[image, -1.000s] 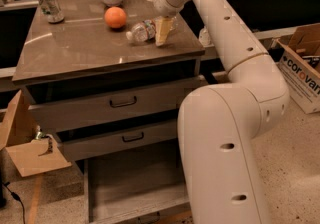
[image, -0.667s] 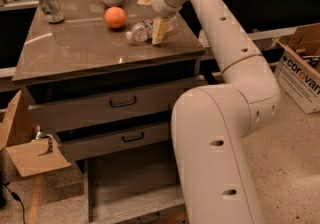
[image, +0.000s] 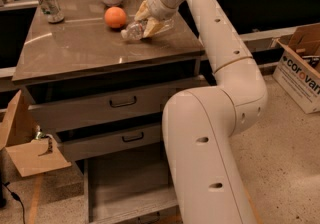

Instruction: Place water bottle into bottom drawer

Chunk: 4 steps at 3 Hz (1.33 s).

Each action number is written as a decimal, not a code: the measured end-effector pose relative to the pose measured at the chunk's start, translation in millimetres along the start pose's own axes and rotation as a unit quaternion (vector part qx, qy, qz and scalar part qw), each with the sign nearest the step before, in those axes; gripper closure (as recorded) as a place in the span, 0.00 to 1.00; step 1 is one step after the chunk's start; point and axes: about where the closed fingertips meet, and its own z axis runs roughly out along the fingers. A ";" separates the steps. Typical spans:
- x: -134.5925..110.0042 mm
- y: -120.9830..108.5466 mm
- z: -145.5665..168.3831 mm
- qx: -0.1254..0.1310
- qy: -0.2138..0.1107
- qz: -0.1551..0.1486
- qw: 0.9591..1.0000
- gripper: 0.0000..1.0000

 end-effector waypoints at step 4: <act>-9.4 18.7 -70.5 0.017 -0.092 0.088 0.992 1.00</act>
Offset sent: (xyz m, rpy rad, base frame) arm 0.0164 -0.0055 0.0486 0.0425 0.0077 0.0226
